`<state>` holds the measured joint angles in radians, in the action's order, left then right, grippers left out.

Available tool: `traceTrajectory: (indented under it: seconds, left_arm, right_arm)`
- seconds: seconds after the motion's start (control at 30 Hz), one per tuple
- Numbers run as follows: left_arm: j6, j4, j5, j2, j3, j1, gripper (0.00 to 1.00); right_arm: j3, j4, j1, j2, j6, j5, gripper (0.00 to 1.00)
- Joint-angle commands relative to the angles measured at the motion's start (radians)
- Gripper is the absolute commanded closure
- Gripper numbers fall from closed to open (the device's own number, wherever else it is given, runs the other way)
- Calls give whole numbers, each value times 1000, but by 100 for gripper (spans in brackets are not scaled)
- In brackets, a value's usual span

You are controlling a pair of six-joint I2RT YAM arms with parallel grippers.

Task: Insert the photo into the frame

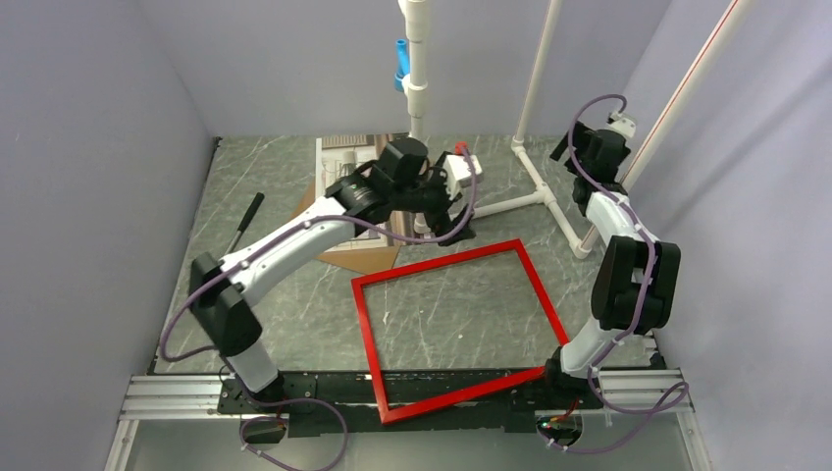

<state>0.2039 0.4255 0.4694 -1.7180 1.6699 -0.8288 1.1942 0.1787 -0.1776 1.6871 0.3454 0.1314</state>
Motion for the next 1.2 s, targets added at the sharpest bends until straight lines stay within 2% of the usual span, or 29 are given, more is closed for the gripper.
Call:
traceTrajectory:
  seconds: [0.0,0.1,0.3,0.53,0.77,0.9,1.03,1.17]
  left_arm:
    - [-85,-85,-45,166,-85,7,1]
    - [-156,-50,-141,238,-110,12,1]
    - [-313,-9,-242,404,-213,63,1]
    - [-407,140,-296,531,-310,272,1]
    - [-393,231,-223,577,-386,481,1]
    - [-358,279,-214,569,-393,597,1]
    - [-327,297,-233,569,-410,710,0]
    - [-347,242,-279,601,-478,737,1]
  right_arm:
    - [65,23,74,-13,-87,-180,0]
    - [55,17,133,-39,-122,-275,1]
    - [-33,-39,282,-167,-223,-353,1]
    - [-234,-66,378,-451,-195,-450,0]
    - [-230,-264,554,-617,-246,-475,0]
    - [-211,-302,687,-639,-270,-445,0]
    - [-180,-273,816,-595,-268,-419,1]
    - [-108,-244,937,-477,-284,-343,1]
